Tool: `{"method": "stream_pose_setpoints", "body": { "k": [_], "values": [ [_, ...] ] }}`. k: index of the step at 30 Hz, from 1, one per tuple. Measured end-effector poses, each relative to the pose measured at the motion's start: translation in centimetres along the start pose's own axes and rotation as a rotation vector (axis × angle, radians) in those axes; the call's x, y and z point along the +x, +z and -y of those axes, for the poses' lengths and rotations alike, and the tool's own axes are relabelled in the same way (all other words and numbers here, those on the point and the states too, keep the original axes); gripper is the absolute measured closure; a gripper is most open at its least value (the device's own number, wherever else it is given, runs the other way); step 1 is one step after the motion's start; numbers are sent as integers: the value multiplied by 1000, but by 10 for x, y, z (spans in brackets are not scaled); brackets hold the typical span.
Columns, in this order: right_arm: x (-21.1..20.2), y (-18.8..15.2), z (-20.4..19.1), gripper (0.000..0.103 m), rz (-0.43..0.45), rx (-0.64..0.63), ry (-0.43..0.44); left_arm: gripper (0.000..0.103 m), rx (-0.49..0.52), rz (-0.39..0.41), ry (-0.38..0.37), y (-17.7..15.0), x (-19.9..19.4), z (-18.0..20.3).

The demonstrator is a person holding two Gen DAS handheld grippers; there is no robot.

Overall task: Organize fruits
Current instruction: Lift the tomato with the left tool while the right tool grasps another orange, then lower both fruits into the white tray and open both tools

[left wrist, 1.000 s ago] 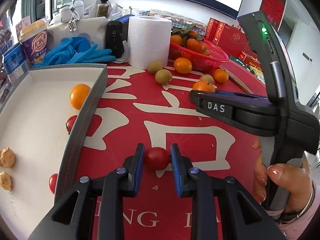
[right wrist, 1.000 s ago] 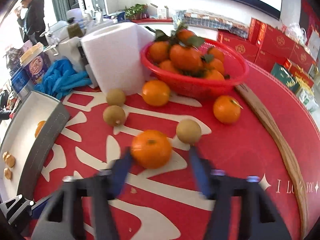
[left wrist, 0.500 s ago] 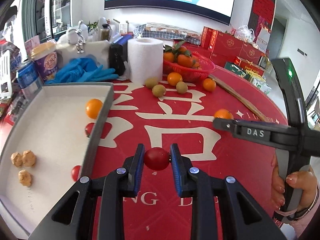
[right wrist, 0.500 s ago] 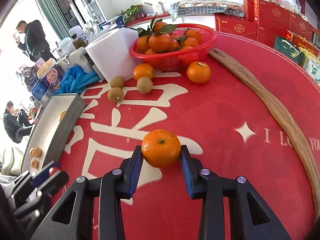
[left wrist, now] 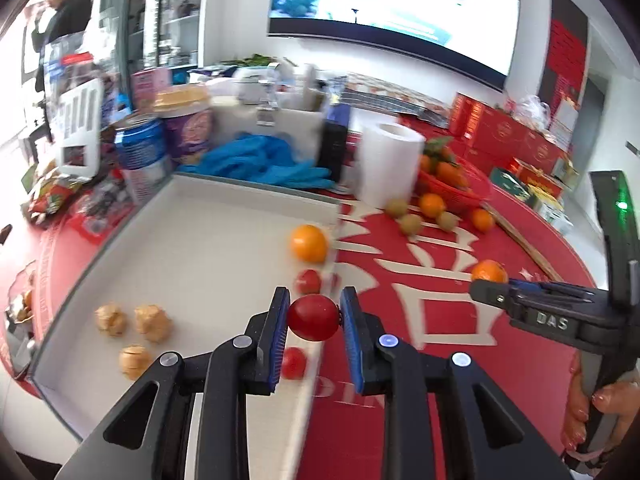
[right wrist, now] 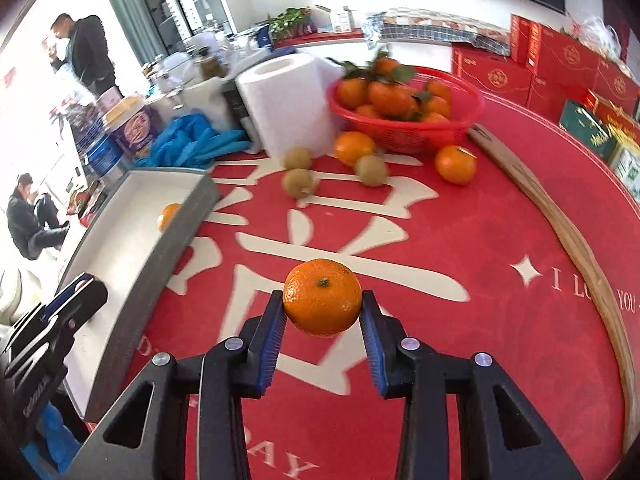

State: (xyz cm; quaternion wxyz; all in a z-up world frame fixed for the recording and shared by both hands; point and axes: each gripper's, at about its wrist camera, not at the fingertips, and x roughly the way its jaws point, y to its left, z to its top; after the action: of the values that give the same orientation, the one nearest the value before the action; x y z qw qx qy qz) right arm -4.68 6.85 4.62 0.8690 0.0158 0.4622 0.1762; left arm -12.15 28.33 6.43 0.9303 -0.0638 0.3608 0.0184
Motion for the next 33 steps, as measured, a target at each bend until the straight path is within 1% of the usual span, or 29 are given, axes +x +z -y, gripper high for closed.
{"method": "stream_pose_setpoints", "body": {
  "k": [4,7,13,19,24,33],
  "values": [
    [5,5,-28,65,-8,-52,18,75,-35,9,51,0,2,-23],
    [10,11,-54,65,-9,-100,36,75,-71,3,63,-1,5,-38],
    [15,17,-100,65,-7,-186,77,75,-120,-6,117,-7,9,-63],
    [24,22,-142,65,-17,-263,117,75,-163,-20,143,-13,12,-79],
    [31,25,-157,65,-30,-278,129,75,-179,-28,148,-14,11,-88],
    [49,29,-165,65,-59,-285,121,75,-174,-40,157,-14,17,-89]
  ]
}}
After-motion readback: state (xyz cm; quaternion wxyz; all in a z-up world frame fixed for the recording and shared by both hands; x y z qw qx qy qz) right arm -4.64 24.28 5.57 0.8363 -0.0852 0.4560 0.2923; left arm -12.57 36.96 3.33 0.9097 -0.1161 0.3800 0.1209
